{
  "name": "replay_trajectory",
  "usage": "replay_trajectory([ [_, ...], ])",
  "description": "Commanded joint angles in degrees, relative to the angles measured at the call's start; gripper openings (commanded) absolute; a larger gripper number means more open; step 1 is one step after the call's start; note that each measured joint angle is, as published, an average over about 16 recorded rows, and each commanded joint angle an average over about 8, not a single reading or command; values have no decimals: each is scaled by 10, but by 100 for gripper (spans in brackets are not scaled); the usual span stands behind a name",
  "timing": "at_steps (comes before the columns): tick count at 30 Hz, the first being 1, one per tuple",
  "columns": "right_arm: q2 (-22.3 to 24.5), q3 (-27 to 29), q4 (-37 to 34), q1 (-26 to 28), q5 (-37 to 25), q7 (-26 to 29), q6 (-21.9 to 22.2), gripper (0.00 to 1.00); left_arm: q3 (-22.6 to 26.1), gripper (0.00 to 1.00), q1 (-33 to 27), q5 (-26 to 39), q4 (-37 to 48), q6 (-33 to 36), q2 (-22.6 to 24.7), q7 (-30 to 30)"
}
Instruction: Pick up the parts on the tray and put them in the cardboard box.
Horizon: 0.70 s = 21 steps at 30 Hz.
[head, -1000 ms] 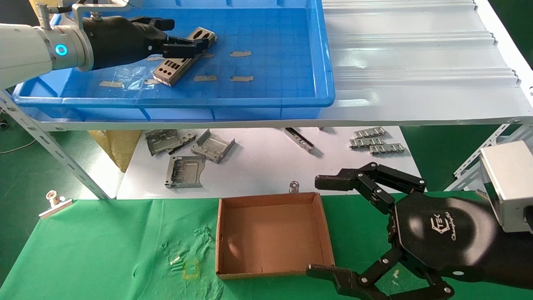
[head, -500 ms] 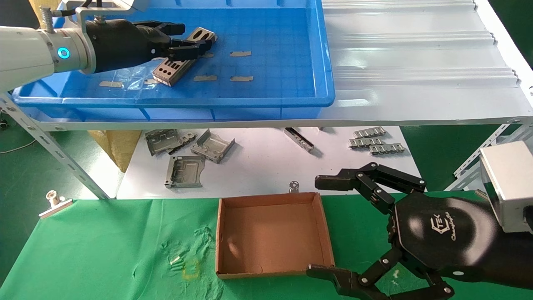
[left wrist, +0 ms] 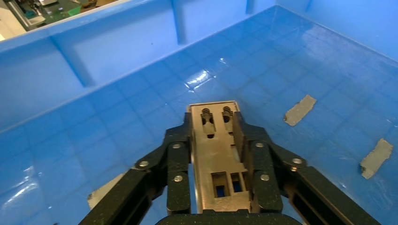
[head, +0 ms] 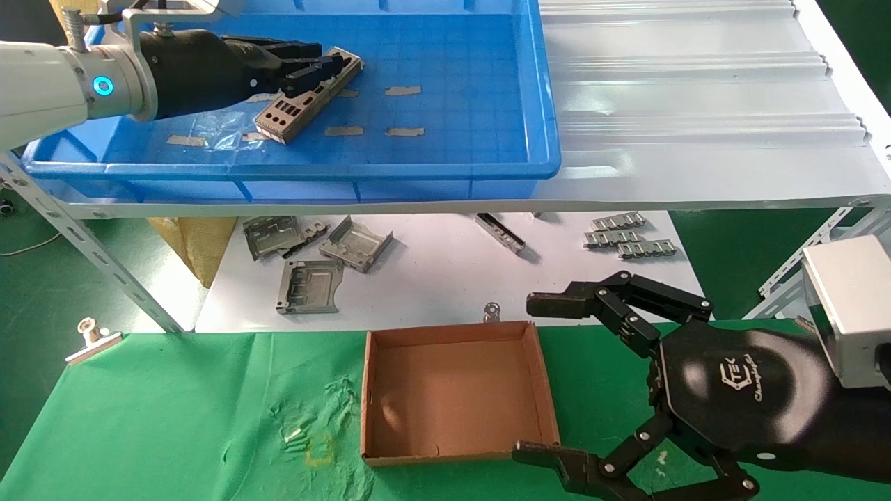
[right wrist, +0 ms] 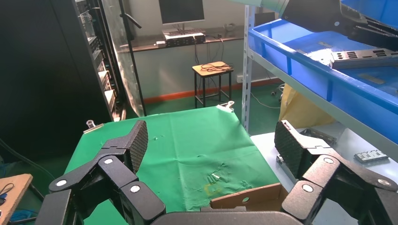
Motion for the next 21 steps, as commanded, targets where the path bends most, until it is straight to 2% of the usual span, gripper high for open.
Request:
replay_trajectory([
  [1, 0, 0, 0, 0, 0, 0, 0, 100, 0, 0, 0, 0, 1, -1, 0, -1],
  [7, 0, 0, 0, 0, 0, 0, 0, 100, 0, 1, -2, 0, -1, 1, -1, 0],
  [8, 0, 0, 0, 0, 0, 0, 0, 100, 0, 9, -2, 0, -1, 1, -1, 0],
  [15, 0, 0, 0, 0, 0, 0, 0, 100, 1, 96, -5, 1, -9, 1, -3, 16],
  [16, 0, 0, 0, 0, 0, 0, 0, 100, 1, 100, -5, 1, -11, 2, -3, 20],
  [21, 0, 0, 0, 0, 0, 0, 0, 100, 0, 100, -9, 0, -18, 12, -8, 37],
])
